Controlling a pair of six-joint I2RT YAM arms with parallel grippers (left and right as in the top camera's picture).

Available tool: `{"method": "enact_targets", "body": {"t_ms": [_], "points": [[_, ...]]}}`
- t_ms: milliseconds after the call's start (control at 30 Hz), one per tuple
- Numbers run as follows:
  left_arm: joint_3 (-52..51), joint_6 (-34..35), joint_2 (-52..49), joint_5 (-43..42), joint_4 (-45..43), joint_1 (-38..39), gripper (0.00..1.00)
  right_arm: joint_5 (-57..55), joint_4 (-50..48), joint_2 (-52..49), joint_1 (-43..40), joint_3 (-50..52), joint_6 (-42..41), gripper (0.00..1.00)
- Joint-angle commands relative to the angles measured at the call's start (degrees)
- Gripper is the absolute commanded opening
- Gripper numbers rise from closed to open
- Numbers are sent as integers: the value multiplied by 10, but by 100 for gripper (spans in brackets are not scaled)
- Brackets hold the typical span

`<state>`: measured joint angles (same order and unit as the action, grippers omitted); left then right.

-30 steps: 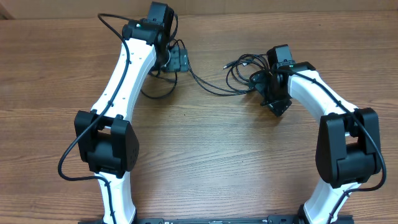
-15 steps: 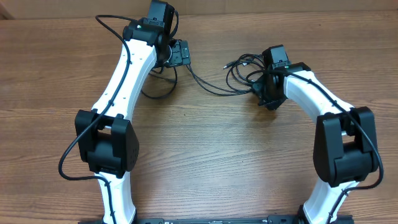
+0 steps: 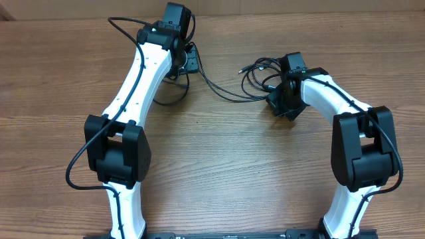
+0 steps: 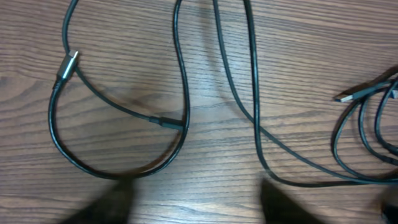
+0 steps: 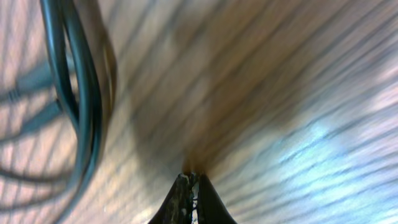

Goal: Untangle cables

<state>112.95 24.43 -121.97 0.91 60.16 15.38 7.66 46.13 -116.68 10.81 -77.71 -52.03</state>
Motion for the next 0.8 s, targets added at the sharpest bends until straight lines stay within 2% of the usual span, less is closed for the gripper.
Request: {"method": "enact_targets", "body": {"t_ms": [0,100,167,267,333,367,400,433,500,667,767], "points": [[-4,0,-7,30,0,-14,78,95,22,-18,0,-30,51,6],[-4,4,-7,14,1,-36,79,118,57,-7,5,-86,84,13],[-4,5,-7,-12,6,-55,81,139,62,-6,24,-128,126,22],[-4,5,-7,-9,13,-73,92,151,15,-7,55,-132,176,50],[-4,8,-7,-9,23,-91,99,146,-20,-9,72,-131,185,80],[-4,14,-7,-10,35,-103,100,145,-36,-9,80,-131,185,91],[-4,14,-7,-10,51,-126,99,145,-59,-9,83,-131,185,75],[-4,14,-7,-10,55,-133,100,145,-72,-11,85,-130,197,72],[-4,14,-7,-10,61,-150,99,145,-102,-14,97,-124,274,72],[-4,14,-7,-9,61,-158,100,136,-122,-38,136,-123,407,76],[-4,14,-7,-9,60,-157,99,72,-153,-50,162,-123,419,79]]}}
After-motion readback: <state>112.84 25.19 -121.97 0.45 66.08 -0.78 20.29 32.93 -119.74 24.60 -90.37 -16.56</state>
